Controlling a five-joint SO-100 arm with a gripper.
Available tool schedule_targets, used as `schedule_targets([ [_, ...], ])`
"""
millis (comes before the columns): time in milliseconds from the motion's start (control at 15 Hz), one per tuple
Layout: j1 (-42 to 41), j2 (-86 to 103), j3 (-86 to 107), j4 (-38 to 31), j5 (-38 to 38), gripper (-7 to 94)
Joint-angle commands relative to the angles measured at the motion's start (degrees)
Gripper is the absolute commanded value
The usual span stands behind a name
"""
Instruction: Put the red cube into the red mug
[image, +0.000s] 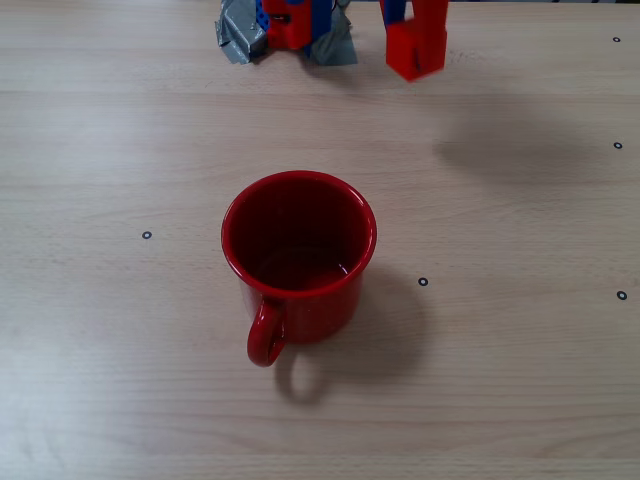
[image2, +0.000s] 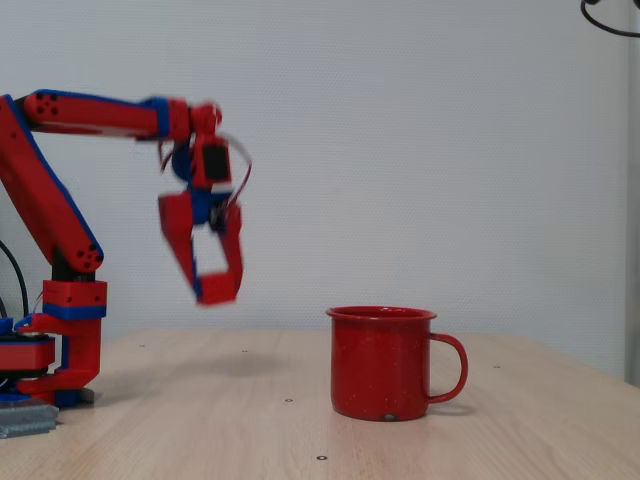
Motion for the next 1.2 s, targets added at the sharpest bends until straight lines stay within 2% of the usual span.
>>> schedule_targets([
  [0,6.59,0.88,-13.8,4.92,-2.37,0],
  [267,20.74,-6.59,-37.44,10.9,-7.38,0],
  [400,25.58,-11.34,-45.97,10.63,-8.17,0],
  [867,32.26,-33.49,-70.14,9.84,-7.91,0],
  [1133,33.66,-47.72,-74.27,6.5,-7.73,0],
])
